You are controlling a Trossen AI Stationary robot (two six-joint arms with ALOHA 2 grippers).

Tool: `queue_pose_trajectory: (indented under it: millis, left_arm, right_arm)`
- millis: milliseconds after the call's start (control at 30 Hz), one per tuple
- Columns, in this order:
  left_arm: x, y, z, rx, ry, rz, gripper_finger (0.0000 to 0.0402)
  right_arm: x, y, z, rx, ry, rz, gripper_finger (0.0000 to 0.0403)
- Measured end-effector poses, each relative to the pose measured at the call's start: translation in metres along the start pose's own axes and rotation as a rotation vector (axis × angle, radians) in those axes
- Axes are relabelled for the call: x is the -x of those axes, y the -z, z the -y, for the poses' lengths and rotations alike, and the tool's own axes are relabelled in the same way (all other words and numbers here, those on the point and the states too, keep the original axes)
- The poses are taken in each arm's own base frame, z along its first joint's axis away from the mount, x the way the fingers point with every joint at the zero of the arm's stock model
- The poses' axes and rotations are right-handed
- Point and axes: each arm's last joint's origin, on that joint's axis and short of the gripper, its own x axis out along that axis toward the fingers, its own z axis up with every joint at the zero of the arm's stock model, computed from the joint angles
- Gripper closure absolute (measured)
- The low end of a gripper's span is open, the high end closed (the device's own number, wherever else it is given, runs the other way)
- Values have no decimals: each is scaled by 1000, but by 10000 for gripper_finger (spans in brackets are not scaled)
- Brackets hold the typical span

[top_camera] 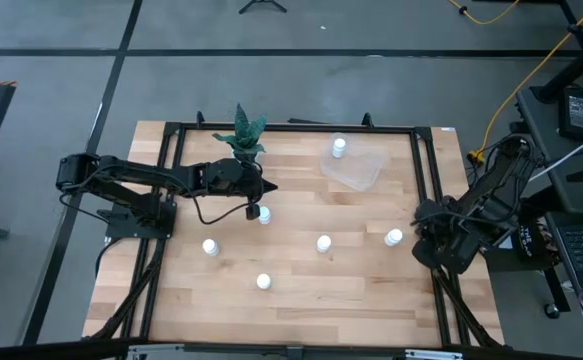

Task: Pick and place pill bottles into a basket
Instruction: Put the white pill bottle into the transparent bin

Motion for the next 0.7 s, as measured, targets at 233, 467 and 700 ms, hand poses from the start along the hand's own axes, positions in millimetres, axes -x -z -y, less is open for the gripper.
queue_pose_trajectory:
  millis: [233, 467, 700]
  left_arm:
    - [0, 0, 0, 0, 0, 0, 398]
    - [0, 0, 0, 0, 0, 0, 394]
    - [0, 0, 0, 0, 0, 0, 399]
  right_arm:
    - [-2, 1, 0, 5, 8, 0, 362]
    - [-17, 7, 3, -14, 69, -19, 286]
    - [-37, 14, 2, -9, 93, -24, 194]
